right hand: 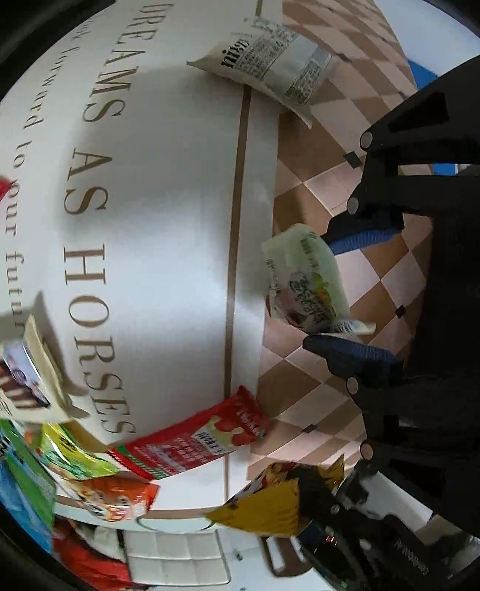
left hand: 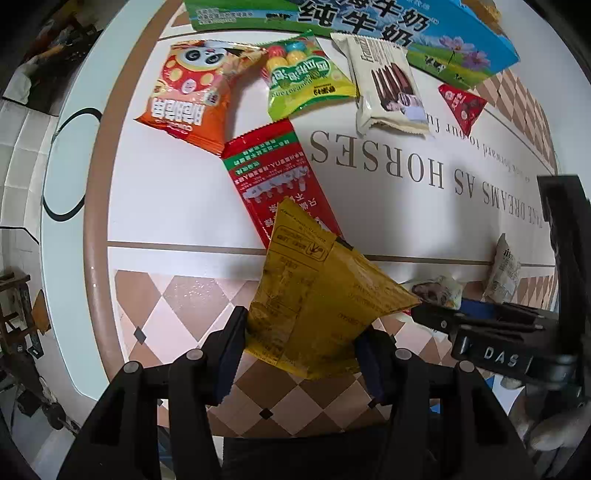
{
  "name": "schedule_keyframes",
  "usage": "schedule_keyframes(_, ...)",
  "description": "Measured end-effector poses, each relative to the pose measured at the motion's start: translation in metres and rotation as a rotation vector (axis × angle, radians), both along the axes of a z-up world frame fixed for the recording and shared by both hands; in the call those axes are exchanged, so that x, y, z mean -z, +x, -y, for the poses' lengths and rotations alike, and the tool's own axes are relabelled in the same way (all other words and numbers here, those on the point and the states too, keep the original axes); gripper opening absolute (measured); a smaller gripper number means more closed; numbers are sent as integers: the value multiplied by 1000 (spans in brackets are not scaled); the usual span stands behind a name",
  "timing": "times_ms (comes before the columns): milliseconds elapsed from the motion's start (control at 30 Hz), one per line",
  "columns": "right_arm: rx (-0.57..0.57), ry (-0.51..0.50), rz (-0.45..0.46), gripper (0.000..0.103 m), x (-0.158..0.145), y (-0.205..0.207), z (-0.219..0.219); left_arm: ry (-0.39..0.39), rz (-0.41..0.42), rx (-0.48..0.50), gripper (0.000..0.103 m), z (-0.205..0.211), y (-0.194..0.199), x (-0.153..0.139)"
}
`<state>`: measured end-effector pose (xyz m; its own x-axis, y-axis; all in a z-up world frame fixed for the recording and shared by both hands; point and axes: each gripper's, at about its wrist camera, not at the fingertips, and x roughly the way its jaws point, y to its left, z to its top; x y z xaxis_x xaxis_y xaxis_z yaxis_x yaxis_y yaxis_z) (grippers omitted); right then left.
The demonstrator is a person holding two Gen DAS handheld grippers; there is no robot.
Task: Organize snacks
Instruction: 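Grasp the yellow pack with the left tool while the right tool grasps the small white pack, then carry both packs into the cardboard box and open both tools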
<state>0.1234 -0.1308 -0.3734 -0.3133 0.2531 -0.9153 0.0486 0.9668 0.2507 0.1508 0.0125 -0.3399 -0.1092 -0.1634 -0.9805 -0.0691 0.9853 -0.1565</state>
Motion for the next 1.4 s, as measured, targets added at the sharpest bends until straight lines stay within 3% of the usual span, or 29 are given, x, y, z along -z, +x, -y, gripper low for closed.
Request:
schedule_keyframes(67,29,-1,-11,65,7,6,15,0,-10,5,53,7,3,5)
schedule_keyframes(200,80,3,-44,66,17,11,22,3,-27,14,53,12,5,11)
schedule_keyframes(533,-19,-43,-87,66,18,-4,1,-2,-51,10,53,6,6,19)
schedule_keyframes(1033,1,-61,-10,57,11,-3,0,-1,-35,11,53,5,8,5)
schedule_keyframes(1200,39,0,39,57,-23,8,9,-14,20,13,53,5,17,-24)
schedule_keyframes(1400,48,91,187,57,-106,51,10,-44,174,4,53,0,63,-94)
